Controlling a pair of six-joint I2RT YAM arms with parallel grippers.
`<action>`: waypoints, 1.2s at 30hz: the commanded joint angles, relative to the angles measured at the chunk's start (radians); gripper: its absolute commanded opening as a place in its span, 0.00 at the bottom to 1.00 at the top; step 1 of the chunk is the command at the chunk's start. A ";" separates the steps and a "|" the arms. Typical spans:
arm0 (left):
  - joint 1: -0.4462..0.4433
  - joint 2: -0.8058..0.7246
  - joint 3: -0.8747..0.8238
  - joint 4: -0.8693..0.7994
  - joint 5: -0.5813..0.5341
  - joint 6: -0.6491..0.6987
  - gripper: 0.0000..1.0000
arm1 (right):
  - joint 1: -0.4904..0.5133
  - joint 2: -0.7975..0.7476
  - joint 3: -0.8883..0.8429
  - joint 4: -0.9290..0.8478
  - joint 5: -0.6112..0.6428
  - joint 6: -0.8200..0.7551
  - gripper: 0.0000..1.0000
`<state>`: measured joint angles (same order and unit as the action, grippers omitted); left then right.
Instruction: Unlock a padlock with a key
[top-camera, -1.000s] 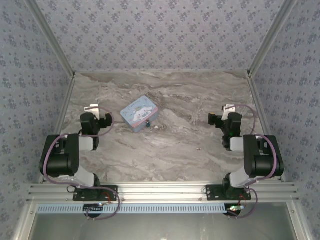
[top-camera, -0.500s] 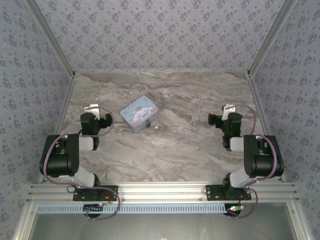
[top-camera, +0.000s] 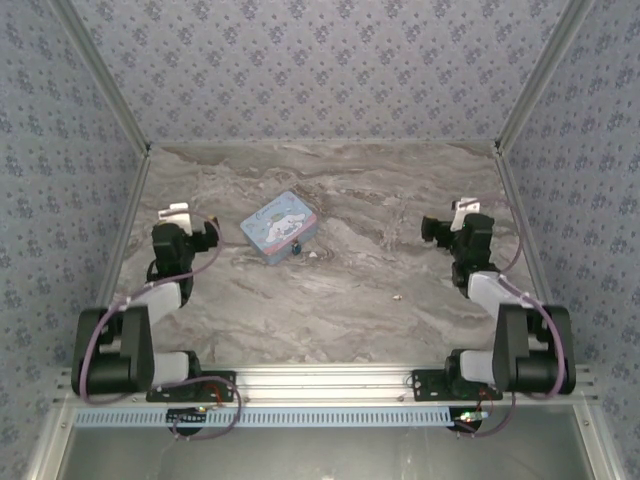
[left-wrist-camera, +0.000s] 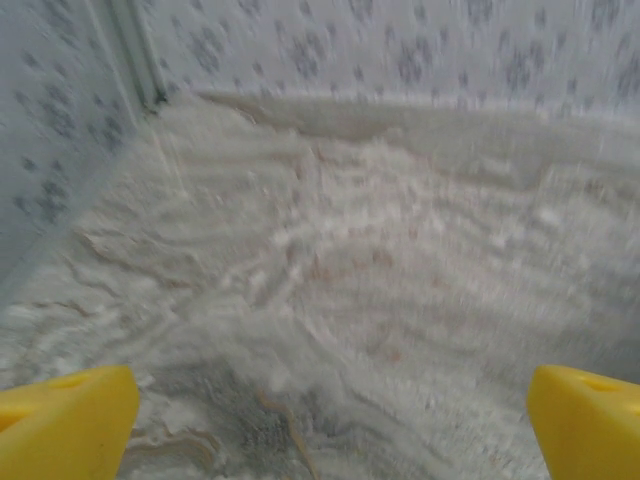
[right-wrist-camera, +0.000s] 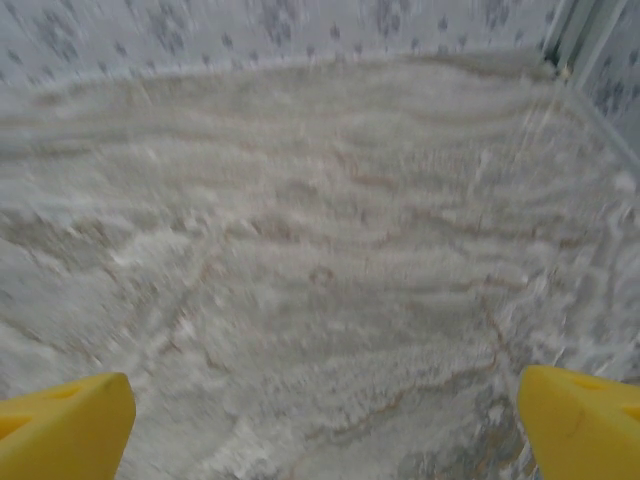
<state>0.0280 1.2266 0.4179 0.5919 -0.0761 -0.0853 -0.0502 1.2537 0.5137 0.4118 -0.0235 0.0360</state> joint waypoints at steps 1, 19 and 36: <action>0.008 -0.120 0.106 -0.281 -0.025 -0.201 0.99 | 0.012 -0.095 0.096 -0.332 -0.046 0.086 1.00; -0.578 0.156 0.340 -0.099 0.294 -0.577 0.99 | 0.368 -0.100 0.144 -1.042 -0.194 0.257 0.75; -0.596 0.181 0.374 -0.137 0.282 -0.566 0.99 | 0.375 0.129 0.172 -0.914 -0.300 0.240 0.63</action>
<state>-0.5594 1.4441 0.7624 0.4637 0.2134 -0.6712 0.3153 1.3720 0.6506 -0.5049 -0.3149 0.2737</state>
